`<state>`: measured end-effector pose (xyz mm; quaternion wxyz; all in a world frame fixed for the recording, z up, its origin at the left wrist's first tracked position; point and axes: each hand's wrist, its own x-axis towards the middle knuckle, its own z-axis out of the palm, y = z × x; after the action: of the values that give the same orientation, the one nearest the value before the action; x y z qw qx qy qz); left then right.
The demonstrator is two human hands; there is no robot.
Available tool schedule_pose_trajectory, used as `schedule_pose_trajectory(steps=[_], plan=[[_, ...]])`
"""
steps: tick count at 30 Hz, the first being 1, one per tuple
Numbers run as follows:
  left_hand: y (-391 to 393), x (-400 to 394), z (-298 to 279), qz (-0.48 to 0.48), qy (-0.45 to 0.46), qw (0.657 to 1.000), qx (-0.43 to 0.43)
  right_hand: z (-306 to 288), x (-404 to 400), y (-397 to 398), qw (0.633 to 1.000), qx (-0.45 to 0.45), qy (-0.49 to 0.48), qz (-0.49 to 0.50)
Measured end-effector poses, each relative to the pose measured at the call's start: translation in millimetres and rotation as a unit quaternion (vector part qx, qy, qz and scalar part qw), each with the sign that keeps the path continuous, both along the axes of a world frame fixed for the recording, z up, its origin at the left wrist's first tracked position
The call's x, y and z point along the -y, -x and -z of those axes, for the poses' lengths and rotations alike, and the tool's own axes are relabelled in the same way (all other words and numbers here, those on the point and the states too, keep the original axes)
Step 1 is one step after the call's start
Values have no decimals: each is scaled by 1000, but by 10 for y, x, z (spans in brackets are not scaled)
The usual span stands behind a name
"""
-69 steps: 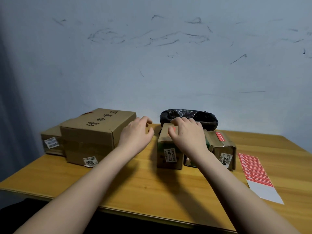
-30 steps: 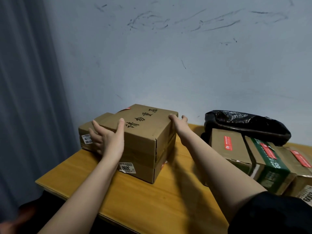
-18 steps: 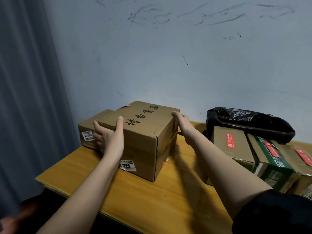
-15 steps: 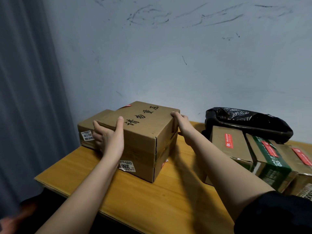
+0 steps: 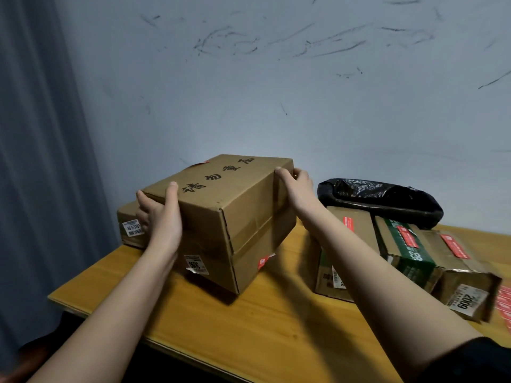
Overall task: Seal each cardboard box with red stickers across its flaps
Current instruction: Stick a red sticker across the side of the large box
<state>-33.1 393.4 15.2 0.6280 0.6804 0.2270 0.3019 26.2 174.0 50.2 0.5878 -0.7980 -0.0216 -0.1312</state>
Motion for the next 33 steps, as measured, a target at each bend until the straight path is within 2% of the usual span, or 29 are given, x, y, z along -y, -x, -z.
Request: schedule_pose_trajectory(steps=[3,7,12,15,19,22,26,29,33], plan=[[74,26,-22,14,-4,999,32,-31,29,51,1000,13,-20,10],[202,46,2,37,-25,994,96,-18,84,121,998,-11,-48,27],[301,73,-84,41,-78,987,134,70,181,214,998,-60,-15,-11],[339,87,-161,53,-94,984,139,93,263,257,998,-54,-24,-35],[329,56,-221,74,-130,975,167,94,360,327,997,-58,19,-49],[334,49,-226,103,-146,964,197,116,338,419,990,-70,97,-77],[349,-1,-228,126,-208,936,256,199,313,493,982,-68,162,-69],[351,-61,-208,133,-266,907,298,235,288,541,985,-82,137,-64],[407,-30,-154,148,-295,885,329,291,270,607,990,-95,-14,-99]])
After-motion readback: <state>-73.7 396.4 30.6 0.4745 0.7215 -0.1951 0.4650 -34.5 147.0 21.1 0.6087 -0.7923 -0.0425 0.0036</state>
